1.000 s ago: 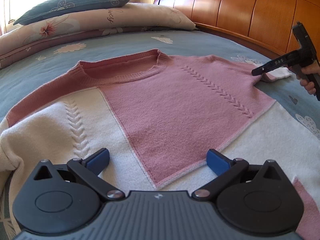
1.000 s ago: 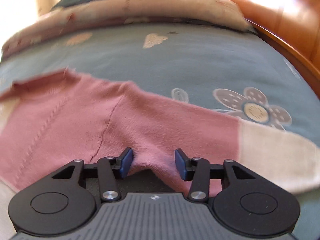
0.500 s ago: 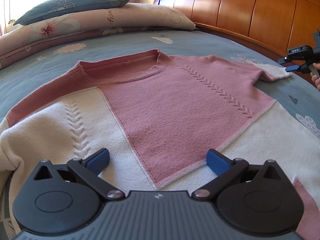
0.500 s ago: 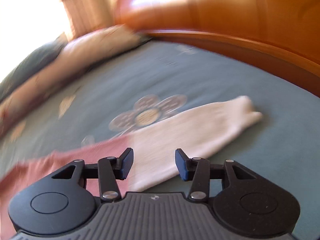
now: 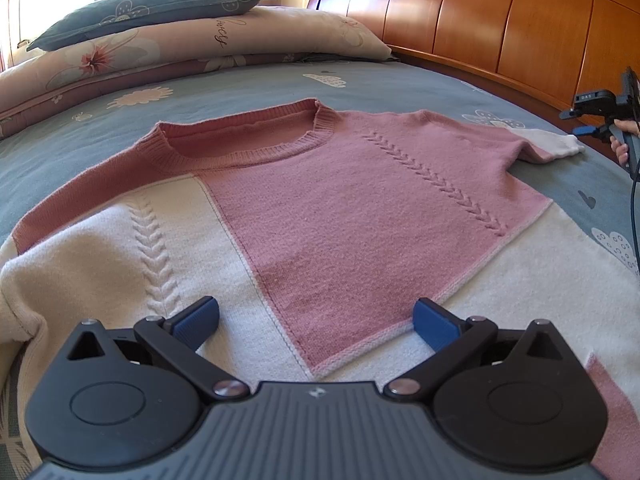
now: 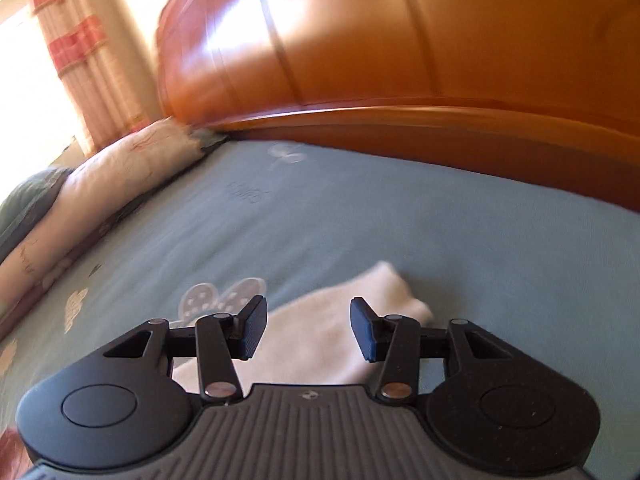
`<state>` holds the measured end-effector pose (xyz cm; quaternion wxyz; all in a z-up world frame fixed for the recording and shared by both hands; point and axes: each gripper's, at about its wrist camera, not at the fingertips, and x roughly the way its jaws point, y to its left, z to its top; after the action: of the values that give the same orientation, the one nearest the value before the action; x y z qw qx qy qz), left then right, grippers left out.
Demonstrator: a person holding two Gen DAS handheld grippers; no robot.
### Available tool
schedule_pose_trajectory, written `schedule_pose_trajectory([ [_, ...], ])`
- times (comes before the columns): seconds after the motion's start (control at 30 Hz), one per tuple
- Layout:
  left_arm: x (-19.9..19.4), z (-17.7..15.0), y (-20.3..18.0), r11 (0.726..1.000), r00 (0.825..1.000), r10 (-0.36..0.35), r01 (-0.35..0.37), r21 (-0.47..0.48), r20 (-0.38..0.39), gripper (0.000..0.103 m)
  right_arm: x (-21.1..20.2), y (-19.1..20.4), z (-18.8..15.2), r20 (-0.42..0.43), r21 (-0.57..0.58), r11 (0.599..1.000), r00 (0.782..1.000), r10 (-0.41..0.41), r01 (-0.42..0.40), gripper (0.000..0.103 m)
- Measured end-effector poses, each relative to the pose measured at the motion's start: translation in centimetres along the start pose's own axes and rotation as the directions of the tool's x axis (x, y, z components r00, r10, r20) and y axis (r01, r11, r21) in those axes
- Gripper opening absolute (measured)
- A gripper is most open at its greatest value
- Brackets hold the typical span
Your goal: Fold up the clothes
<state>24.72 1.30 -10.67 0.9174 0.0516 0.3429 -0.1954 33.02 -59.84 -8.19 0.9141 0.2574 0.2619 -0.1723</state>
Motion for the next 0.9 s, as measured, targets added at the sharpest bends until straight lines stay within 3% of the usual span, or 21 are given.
schedule_pose_trajectory([
  [0.13, 0.1, 0.4, -0.2, 1.0, 1.0, 0.007, -0.007, -0.001, -0.014, 0.102, 2.4, 3.4, 0.4, -0.104, -0.214, 0.973, 0.992, 0.07, -0.091, 0.051],
  [0.23, 0.2, 1.3, -0.7, 0.999, 0.998, 0.041, -0.042, -0.018, -0.042, 0.102, 1.4, 5.8, -0.5, -0.148, -0.334, 0.931, 0.983, 0.106, -0.151, 0.051],
  [0.3, 0.1, 2.4, -1.3, 0.998, 0.997, 0.046, -0.048, -0.036, -0.058, 0.102, -0.6, 6.8, -1.3, -0.132, -0.327, 0.925, 0.978, 0.16, -0.195, 0.057],
  [0.37, -0.3, 3.9, -2.3, 0.999, 0.998, 0.042, -0.042, -0.012, -0.052, 0.102, -2.5, 7.5, -2.1, -0.107, -0.236, 0.937, 0.965, 0.24, -0.259, 0.063],
  [0.47, -1.5, 6.6, -4.4, 0.999, 1.0, 0.03, -0.03, 0.042, 0.002, 0.102, -4.2, 9.2, -3.9, -0.119, -0.125, 0.9, 0.907, 0.405, -0.418, 0.065],
  [0.63, -1.9, 10.8, -7.1, 0.997, 0.997, -0.039, 0.035, 0.064, 0.066, 0.102, -5.2, 12.8, -8.8, -0.201, -0.182, 0.889, 0.901, 0.385, -0.42, 0.07],
  [0.67, -1.5, 11.5, -7.4, 0.997, 0.997, -0.043, 0.04, 0.062, 0.06, 0.102, -5.3, 13.4, -9.9, -0.218, -0.195, 0.885, 0.899, 0.381, -0.422, 0.07],
  [0.73, -0.1, 12.6, -8.2, 0.998, 0.999, -0.015, 0.013, 0.059, 0.039, 0.102, -5.7, 13.7, -12.0, -0.225, -0.259, 0.884, 0.915, 0.336, -0.389, 0.076],
  [0.9, 4.2, 15.0, -9.9, 1.0, 0.999, -0.027, 0.027, -0.009, -0.018, 0.102, -6.1, 13.1, -14.9, -0.265, -0.336, 0.847, 0.904, 0.335, -0.412, 0.088],
])
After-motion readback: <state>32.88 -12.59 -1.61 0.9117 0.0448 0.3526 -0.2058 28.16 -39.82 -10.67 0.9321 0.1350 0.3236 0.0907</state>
